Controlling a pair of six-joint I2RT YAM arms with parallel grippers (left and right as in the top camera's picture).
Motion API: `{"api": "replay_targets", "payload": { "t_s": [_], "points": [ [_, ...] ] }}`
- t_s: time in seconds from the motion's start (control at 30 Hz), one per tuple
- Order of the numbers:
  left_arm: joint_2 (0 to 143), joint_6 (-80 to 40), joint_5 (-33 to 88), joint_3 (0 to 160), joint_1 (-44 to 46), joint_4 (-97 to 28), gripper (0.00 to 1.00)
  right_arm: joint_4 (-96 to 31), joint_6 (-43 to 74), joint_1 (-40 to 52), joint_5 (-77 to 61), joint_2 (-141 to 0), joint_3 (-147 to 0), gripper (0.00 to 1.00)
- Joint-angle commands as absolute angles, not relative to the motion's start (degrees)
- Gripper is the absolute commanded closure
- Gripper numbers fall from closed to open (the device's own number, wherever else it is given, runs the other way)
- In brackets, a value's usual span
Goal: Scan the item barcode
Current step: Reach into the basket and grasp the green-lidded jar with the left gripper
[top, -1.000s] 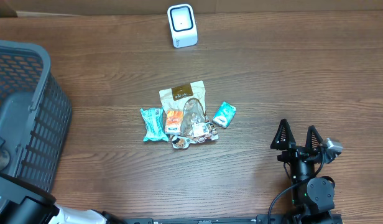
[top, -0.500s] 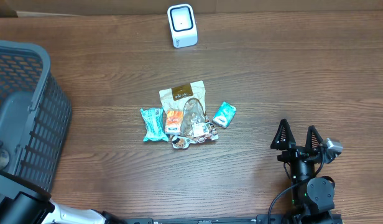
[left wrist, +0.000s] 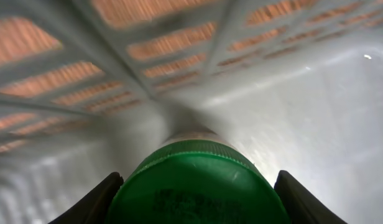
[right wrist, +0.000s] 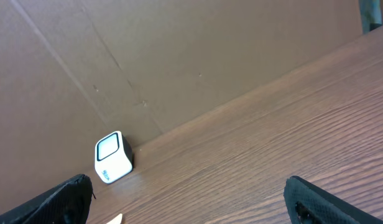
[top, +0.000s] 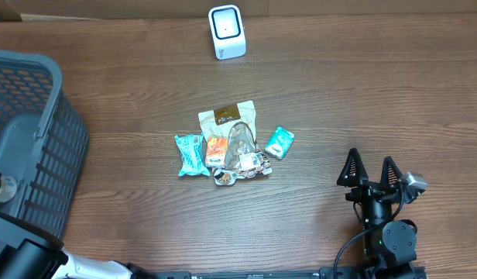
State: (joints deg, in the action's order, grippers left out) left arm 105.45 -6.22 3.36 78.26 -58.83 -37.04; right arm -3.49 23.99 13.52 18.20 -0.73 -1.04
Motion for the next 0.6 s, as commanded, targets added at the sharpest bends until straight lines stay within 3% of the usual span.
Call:
{"api": "replay_targets", "payload": {
  "t_s": [0.0, 0.33, 0.57],
  "points": [
    [103.9, -9.5, 10.5, 84.0, -58.0, -40.6, 0.52, -3.2, 23.7, 13.5, 18.0, -0.2, -0.4, 0.00],
    [100.4, -9.9, 15.9, 103.7, -55.8, -58.1, 0.54, -3.2, 23.7, 13.5, 18.0, -0.2, -0.4, 0.00],
    [94.7, -15.9, 25.7, 112.5, -52.1, -59.8, 0.54, -3.2, 23.7, 13.5, 18.0, -0.2, -0.4, 0.00]
  ]
}}
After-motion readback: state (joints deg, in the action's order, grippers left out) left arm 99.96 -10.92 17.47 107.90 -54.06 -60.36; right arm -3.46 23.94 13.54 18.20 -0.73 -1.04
